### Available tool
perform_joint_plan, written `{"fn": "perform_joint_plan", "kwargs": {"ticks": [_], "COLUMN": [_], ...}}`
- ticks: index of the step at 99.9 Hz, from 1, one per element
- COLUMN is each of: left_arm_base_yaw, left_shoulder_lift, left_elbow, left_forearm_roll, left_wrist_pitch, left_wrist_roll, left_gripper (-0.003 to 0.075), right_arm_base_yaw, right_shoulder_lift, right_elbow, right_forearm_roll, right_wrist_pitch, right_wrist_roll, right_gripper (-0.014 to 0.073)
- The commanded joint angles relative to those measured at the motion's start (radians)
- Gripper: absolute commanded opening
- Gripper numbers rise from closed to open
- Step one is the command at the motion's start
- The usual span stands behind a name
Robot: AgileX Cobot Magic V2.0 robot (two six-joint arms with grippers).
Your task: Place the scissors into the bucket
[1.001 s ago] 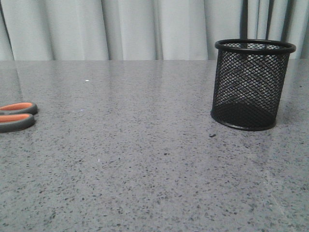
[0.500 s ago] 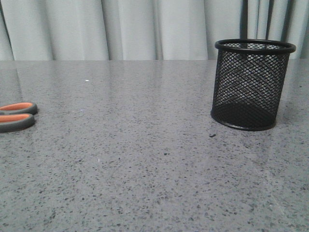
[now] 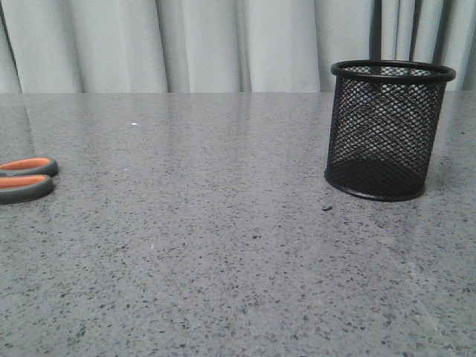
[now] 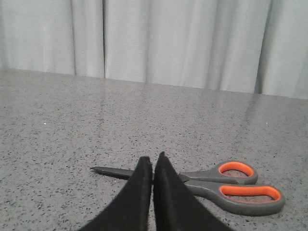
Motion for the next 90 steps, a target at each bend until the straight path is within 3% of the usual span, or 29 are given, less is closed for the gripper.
{"fn": "perform_joint_plan", "kwargs": {"ticks": [1, 25, 55, 76, 90], "left_arm_base_yaw": [-0.010, -0.010, -0.010, -0.010, -0.010], "left_shoulder_lift": [-0.026, -0.026, -0.026, -0.014, 0.065], "left_elbow": [0.017, 0.017, -0.002, -0.131, -0.306], "left_forearm_roll": [-0.012, -0.132, -0.449, -0.442, -0.326], "left_wrist_pitch": [-0.076, -0.112, -0.185, -0.147, 0.019], "left_wrist_roll": [-0.006, -0.006, -0.006, -0.004, 0.001], "left_gripper": [-0.0020, -0.0020, -0.0020, -0.0021, -0.0021], "right_arm_base_yaw": [-0.004, -0.004, -0.004, -0.004, -0.004], "right_shoulder_lift": [-0.021, -0.021, -0.021, -0.012, 0.065], "right_elbow": [0.025, 0.025, 0.021, -0.081, -0.200], "right_forearm_roll": [0.000, 0.110, 0.433, 0.442, 0.436], "right_wrist_pitch": [-0.128, -0.195, -0.271, -0.117, 0.013], "right_wrist_roll": [-0.004, -0.004, -0.004, -0.004, -0.004], "right_gripper": [-0.0070, -0.0070, -0.0069, -0.0060, -0.0048]}}
